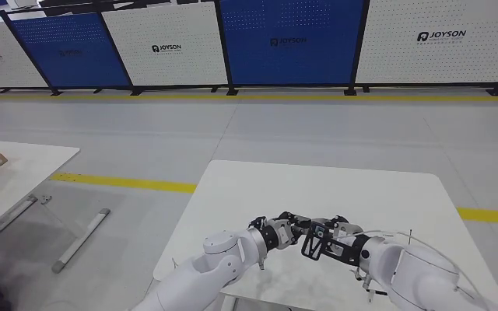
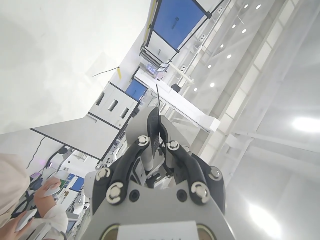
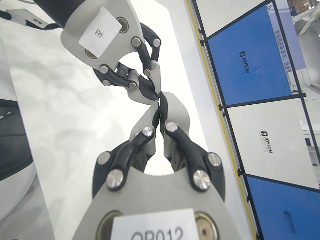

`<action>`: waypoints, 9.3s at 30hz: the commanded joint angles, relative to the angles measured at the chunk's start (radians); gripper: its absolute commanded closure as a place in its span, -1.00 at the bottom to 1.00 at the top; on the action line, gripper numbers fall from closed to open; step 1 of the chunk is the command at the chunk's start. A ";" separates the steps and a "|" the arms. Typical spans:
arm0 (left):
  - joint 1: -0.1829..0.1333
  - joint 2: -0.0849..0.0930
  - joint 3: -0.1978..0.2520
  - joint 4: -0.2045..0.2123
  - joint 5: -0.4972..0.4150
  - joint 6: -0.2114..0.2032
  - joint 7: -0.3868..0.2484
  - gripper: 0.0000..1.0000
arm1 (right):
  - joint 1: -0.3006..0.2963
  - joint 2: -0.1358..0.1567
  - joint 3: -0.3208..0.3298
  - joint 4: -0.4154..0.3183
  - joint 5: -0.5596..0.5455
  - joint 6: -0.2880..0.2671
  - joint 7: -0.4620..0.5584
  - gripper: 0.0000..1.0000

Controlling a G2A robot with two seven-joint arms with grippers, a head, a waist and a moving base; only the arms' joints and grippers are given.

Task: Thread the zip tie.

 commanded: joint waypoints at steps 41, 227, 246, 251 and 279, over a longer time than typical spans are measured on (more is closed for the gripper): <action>0.088 -0.018 0.069 -0.011 0.611 -0.226 0.247 1.00 | -0.248 0.021 0.389 0.183 0.926 0.067 0.045 -1.00; 0.306 -0.105 -0.059 0.015 1.112 -0.627 -0.123 1.00 | -0.030 -0.201 0.234 0.723 1.740 0.031 0.632 1.00; 0.329 -0.100 -0.062 0.000 1.154 -0.646 -0.140 0.40 | -0.030 -0.201 0.234 0.723 1.740 0.031 0.632 1.00; 0.328 -0.099 -0.063 -0.001 1.158 -0.648 -0.137 0.96 | -0.030 -0.201 0.234 0.723 1.740 0.031 0.632 1.00; 0.341 -0.108 -0.062 -0.019 1.228 -0.558 0.038 1.00 | -0.124 -0.169 0.371 0.661 1.735 0.020 0.565 -1.00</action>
